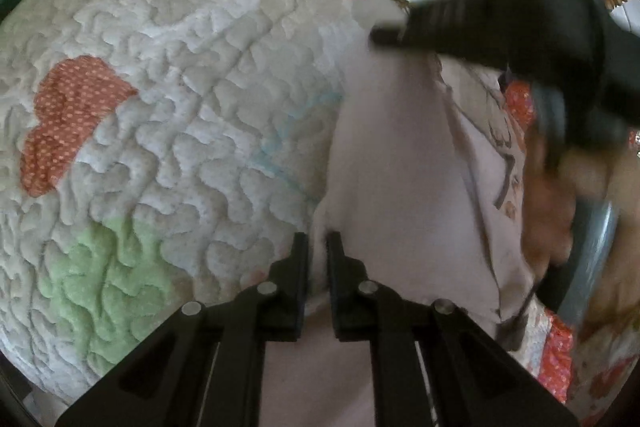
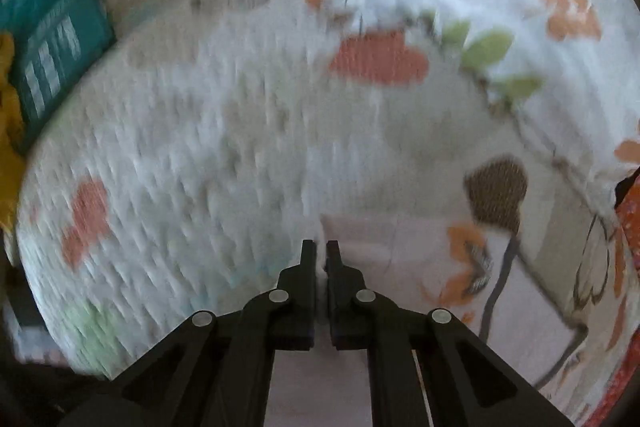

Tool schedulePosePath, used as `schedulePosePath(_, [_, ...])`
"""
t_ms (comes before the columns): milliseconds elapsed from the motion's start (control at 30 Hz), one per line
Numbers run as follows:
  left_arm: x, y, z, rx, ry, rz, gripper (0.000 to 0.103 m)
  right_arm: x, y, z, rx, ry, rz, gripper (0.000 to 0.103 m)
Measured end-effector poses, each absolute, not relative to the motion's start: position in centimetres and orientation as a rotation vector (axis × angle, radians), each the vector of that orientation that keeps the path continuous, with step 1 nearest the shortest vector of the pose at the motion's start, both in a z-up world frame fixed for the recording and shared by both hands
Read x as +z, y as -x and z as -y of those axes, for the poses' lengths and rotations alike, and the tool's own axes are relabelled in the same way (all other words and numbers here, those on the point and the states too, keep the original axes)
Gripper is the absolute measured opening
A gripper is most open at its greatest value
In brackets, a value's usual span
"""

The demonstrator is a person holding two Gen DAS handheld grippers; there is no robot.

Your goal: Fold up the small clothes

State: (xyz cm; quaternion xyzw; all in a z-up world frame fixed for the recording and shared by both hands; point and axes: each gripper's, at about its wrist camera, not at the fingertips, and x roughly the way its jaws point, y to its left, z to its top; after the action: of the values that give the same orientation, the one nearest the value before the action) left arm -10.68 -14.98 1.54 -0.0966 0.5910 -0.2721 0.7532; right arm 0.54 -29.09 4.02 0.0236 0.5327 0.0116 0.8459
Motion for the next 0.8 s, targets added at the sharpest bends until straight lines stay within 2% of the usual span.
schedulePosePath(167, [2.8,10.8,14.0,-0.558,0.186,-1.212,0.009,3.8,-3.4,28.8,0.015,-0.088,-1.079,0.004])
schedulePosePath(333, [1.6,10.2,13.9,-0.557,0.207,-1.271,0.011,1.9,-4.2,28.7,0.018,-0.121,-1.111,0.006])
schedulePosePath(400, [1.9,10.1,13.6,-0.552,0.207,-1.265,0.011,3.5,-3.2,29.8,0.020,-0.167,-1.079,0.016])
schedulePosePath(467, [2.6,9.8,13.1,-0.543,0.220,-1.242,0.011,6.5,-0.6,31.8,-0.016,-0.178,-1.016,0.037])
schedulePosePath(533, [3.4,9.4,12.3,-0.540,0.231,-1.216,0.017,8.8,2.7,34.1,-0.055,-0.187,-0.969,0.046])
schedulePosePath(633, [4.3,9.4,11.5,-0.520,0.227,-1.185,0.032,10.6,9.7,38.4,-0.136,-0.190,-0.956,0.049])
schedulePosePath(800, [4.3,9.6,11.2,-0.523,0.225,-1.192,0.035,8.7,20.3,42.0,-0.228,-0.187,-1.017,0.049])
